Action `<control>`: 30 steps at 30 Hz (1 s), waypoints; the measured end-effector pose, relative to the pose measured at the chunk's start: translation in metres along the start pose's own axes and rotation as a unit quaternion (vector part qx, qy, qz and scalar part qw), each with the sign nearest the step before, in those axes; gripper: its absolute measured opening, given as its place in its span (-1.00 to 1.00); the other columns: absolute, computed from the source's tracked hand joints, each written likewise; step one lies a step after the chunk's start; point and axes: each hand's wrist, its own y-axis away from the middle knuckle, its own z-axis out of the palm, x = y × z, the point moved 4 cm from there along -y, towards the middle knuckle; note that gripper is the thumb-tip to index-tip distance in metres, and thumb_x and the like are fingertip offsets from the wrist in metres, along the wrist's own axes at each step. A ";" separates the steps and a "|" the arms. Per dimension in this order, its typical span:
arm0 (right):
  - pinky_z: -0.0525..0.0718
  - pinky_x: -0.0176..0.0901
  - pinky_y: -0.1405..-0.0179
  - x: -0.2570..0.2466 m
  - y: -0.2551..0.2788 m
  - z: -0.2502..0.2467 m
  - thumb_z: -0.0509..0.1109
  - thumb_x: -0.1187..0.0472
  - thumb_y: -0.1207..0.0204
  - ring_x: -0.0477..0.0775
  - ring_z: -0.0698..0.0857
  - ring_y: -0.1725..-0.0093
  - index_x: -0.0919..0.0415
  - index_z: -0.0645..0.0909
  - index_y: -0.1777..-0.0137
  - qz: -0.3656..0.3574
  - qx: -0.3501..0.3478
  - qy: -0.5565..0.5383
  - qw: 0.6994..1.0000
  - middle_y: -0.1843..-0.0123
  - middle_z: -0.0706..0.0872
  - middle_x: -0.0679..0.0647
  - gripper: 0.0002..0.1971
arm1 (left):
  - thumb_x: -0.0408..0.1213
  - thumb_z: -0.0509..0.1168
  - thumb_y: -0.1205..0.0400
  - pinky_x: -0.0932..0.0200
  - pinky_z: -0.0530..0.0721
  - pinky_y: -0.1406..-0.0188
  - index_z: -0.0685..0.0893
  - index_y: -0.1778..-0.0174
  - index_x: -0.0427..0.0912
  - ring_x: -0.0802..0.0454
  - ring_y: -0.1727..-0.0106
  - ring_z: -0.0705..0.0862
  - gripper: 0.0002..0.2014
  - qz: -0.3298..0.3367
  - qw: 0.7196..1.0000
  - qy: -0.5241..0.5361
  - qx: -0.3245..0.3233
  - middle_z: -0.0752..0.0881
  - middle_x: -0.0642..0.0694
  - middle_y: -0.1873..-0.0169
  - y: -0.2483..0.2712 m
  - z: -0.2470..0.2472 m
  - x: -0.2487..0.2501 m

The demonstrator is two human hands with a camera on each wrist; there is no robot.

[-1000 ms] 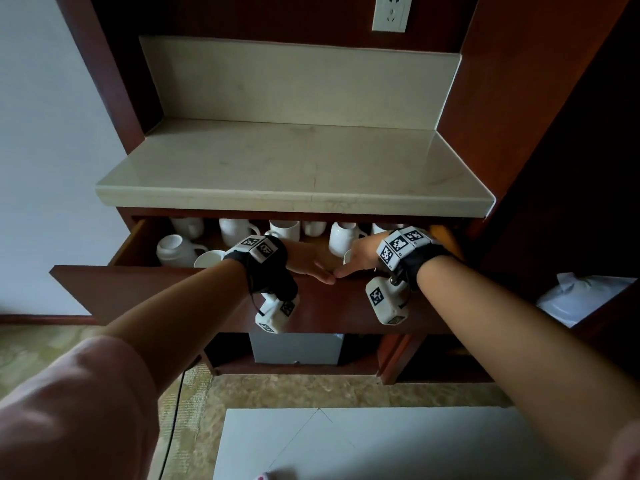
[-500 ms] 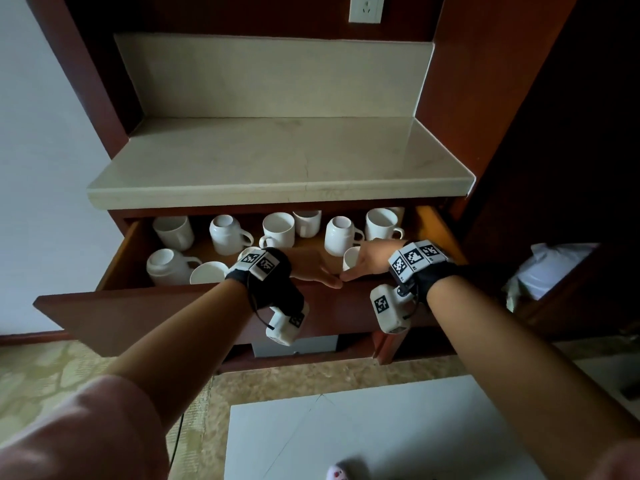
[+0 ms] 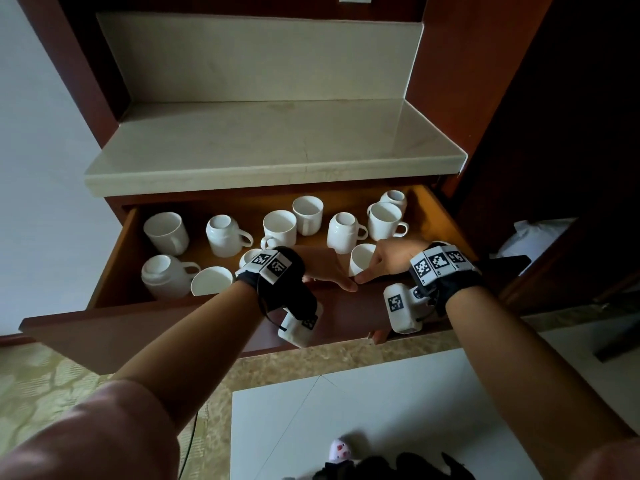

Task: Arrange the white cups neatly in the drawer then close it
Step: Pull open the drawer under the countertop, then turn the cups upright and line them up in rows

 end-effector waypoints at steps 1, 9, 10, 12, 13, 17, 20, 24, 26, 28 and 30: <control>0.26 -0.30 0.45 0.001 0.002 0.001 0.45 -0.29 -0.36 -0.13 0.35 0.52 0.00 0.32 0.52 0.005 0.003 -0.003 1.000 0.54 0.39 -0.12 -0.49 | 0.20 0.42 -0.44 0.20 0.43 0.36 0.70 0.24 -0.22 0.02 0.40 0.51 -0.53 0.000 1.000 0.000 0.000 0.53 -0.02 0.50 0.000 0.001 0.001; 0.37 -0.19 0.35 0.007 0.001 0.005 0.45 -0.44 -0.18 -0.06 0.45 0.45 0.04 0.45 0.51 0.050 0.024 -0.025 0.998 0.50 0.48 -0.08 -0.46 | 0.18 0.45 -0.43 0.13 0.62 0.15 0.69 0.25 -0.16 -0.03 0.23 0.67 -0.59 0.018 1.000 0.006 0.013 0.72 -0.07 0.29 -0.001 0.002 0.003; 0.38 -0.18 0.35 0.007 0.000 0.005 0.44 -0.47 -0.13 -0.06 0.47 0.44 0.07 0.48 0.48 0.054 0.025 -0.024 0.998 0.48 0.50 -0.07 -0.43 | 0.19 0.45 -0.41 0.07 0.67 0.00 0.73 0.13 -0.16 -0.05 0.10 0.72 -0.56 0.023 1.000 0.009 0.018 0.77 -0.09 0.16 -0.001 0.002 0.002; 0.41 -0.14 0.33 0.007 -0.002 0.006 0.38 -0.57 0.01 -0.03 0.51 0.40 0.14 0.55 0.37 0.054 0.026 -0.026 0.998 0.44 0.55 -0.02 -0.30 | 0.20 0.45 -0.40 0.00 0.65 -0.15 0.74 -0.01 -0.16 -0.08 -0.03 0.74 -0.50 0.035 0.999 0.013 0.022 0.79 -0.12 0.06 -0.004 0.003 0.002; 0.42 -0.12 0.33 0.009 -0.005 0.007 0.35 -0.61 0.07 -0.02 0.53 0.39 0.16 0.57 0.35 0.053 0.025 -0.024 0.998 0.42 0.57 0.01 -0.24 | 0.20 0.45 -0.40 0.00 0.65 -0.14 0.74 0.00 -0.17 -0.09 -0.04 0.73 -0.50 0.039 0.999 0.009 0.020 0.79 -0.13 0.06 -0.005 0.003 0.002; 0.46 -0.11 0.35 0.010 -0.007 0.006 0.34 -0.64 0.08 0.05 0.59 0.39 0.17 0.59 0.34 0.055 0.011 -0.005 0.998 0.42 0.63 0.04 -0.21 | 0.20 0.44 -0.42 0.08 0.61 0.07 0.70 0.15 -0.15 -0.09 0.09 0.71 -0.57 0.036 0.999 -0.025 -0.003 0.74 -0.10 0.17 -0.008 0.000 0.004; 0.61 -0.09 0.22 0.011 -0.009 0.004 0.32 -0.69 0.16 0.14 0.73 0.22 0.17 0.67 0.18 0.051 -0.009 -0.003 0.999 0.25 0.76 0.06 -0.08 | 0.15 0.41 -0.49 0.21 0.61 0.10 0.70 0.07 -0.12 -0.02 0.09 0.71 -0.63 0.037 0.997 -0.058 -0.034 0.73 -0.06 0.14 -0.007 -0.006 0.011; 0.54 -0.17 0.23 0.006 -0.006 -0.007 0.40 -0.53 -0.13 0.01 0.67 0.32 0.09 0.71 0.22 0.033 -0.072 -0.030 0.996 0.37 0.73 -0.06 -0.35 | 0.07 0.31 -0.61 0.32 0.55 0.15 0.65 0.02 -0.17 0.11 0.19 0.59 -0.67 0.027 0.989 -0.079 -0.123 0.62 -0.01 0.24 -0.013 -0.013 0.018; 0.61 -0.24 0.16 0.006 -0.008 -0.018 0.44 -0.31 -0.33 -0.13 0.73 0.21 0.01 0.75 0.07 0.032 -0.096 -0.095 0.990 0.23 0.80 -0.10 -0.59 | 0.09 0.28 -0.62 0.23 0.60 -0.08 0.64 -0.24 -0.21 0.07 0.00 0.67 -0.54 0.016 0.988 -0.045 -0.146 0.70 -0.03 0.02 -0.016 -0.019 0.015; 0.71 -0.09 -0.09 0.013 -0.017 -0.031 0.43 -0.16 -0.44 -0.06 0.78 0.01 0.08 0.71 -0.14 0.029 -0.089 -0.154 0.984 -0.02 0.81 0.02 -0.60 | 0.02 0.22 -0.68 0.13 0.57 -0.31 0.59 -0.36 -0.17 0.06 -0.25 0.66 -0.57 0.024 0.989 0.006 -0.147 0.69 -0.04 -0.23 -0.020 -0.030 0.011; 0.72 0.09 -0.20 0.022 -0.027 -0.047 0.37 -0.09 -0.54 0.02 0.79 -0.08 0.20 0.65 -0.23 0.021 -0.063 -0.185 0.981 -0.12 0.78 0.03 -0.59 | -0.03 0.20 -0.70 0.08 0.55 -0.39 0.55 -0.41 -0.18 0.07 -0.32 0.62 -0.57 0.030 0.991 0.065 -0.109 0.65 -0.04 -0.32 -0.025 -0.046 0.007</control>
